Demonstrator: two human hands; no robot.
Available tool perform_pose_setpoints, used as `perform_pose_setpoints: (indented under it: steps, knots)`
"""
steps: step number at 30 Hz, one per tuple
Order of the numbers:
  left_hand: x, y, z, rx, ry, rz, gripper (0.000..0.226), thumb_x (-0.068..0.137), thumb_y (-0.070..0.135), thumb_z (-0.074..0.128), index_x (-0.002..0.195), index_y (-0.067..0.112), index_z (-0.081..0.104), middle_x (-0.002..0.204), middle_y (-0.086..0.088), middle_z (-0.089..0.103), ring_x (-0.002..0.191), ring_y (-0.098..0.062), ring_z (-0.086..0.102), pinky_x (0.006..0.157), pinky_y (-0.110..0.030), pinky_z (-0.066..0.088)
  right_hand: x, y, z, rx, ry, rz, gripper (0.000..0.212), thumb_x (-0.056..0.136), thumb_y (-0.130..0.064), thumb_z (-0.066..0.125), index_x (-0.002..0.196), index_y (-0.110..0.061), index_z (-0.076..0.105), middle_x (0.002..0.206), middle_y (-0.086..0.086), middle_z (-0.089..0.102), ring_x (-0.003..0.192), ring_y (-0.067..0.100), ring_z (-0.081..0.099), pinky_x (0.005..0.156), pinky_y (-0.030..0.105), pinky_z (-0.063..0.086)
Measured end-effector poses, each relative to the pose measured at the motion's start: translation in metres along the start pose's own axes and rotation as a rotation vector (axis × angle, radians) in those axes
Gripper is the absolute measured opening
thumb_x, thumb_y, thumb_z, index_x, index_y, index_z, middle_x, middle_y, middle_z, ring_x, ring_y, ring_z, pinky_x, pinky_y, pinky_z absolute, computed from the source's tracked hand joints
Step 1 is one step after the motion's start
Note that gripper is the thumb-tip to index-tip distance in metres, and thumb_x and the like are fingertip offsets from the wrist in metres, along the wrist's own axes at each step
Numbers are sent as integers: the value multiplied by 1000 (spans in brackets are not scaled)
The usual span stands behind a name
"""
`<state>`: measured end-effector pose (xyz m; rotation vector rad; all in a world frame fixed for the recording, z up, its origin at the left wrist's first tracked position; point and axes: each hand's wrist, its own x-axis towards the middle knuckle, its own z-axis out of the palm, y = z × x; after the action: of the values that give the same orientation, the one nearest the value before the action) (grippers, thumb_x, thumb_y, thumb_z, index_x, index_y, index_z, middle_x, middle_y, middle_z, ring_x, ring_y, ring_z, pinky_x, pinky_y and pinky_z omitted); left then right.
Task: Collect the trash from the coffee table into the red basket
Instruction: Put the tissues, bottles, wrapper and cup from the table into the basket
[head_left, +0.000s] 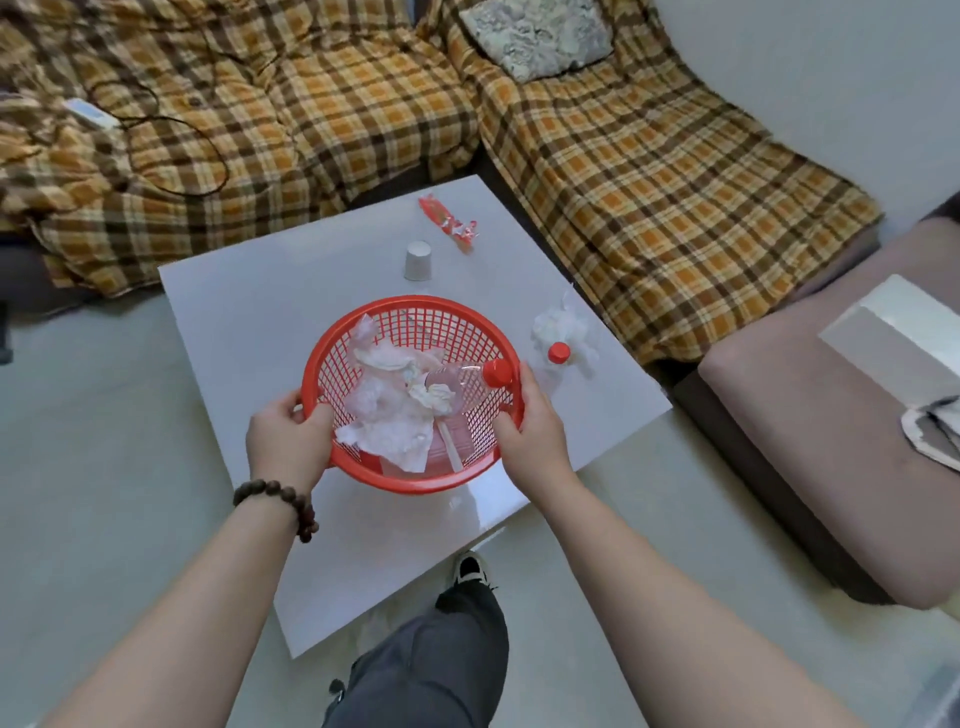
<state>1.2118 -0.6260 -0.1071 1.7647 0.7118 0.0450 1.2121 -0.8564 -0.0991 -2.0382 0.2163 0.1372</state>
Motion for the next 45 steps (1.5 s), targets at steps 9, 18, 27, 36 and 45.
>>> perform_pose_setpoints:
  steps: [9, 18, 27, 36, 45]
  knots:
    - [34, 27, 60, 7, 152, -89, 12, 76, 24, 53, 77, 24, 65, 76, -3, 72, 75, -32, 70, 67, -49, 60, 118, 10, -35, -214, -131, -135, 45, 96, -27, 44, 140, -22, 38, 133, -1, 55, 123, 17, 49, 102, 33, 40]
    - [33, 17, 82, 79, 299, -206, 12, 74, 21, 52, 74, 26, 63, 73, 2, 71, 73, -32, 70, 67, -49, 60, 166, 68, -59, -642, -272, -92, 58, 88, -27, 56, 141, -19, 36, 154, 4, 24, 143, 25, 12, 115, 36, 14]
    - [12, 13, 118, 120, 523, -281, 9, 88, 18, 56, 83, 21, 62, 69, 9, 65, 70, -22, 66, 60, -33, 55, 214, 74, -72, -548, -355, -217, 27, 90, -2, 42, 111, -9, 57, 119, 7, 49, 108, 27, 47, 78, 29, 39]
    - [14, 49, 154, 69, 655, -286, 9, 89, 14, 56, 84, 11, 62, 74, -4, 64, 77, -31, 63, 56, -23, 42, 262, -62, -109, -87, -88, -711, 19, 89, 0, 45, 96, -7, 62, 102, 0, 46, 94, 4, 45, 82, 3, 32]
    - [7, 92, 174, -31, 535, -115, 14, 90, 11, 57, 87, 20, 67, 81, -1, 73, 79, -22, 69, 70, -33, 55, 255, -72, -79, -95, -434, -768, 16, 87, 0, 48, 94, -3, 63, 99, 9, 55, 88, 12, 52, 76, 15, 38]
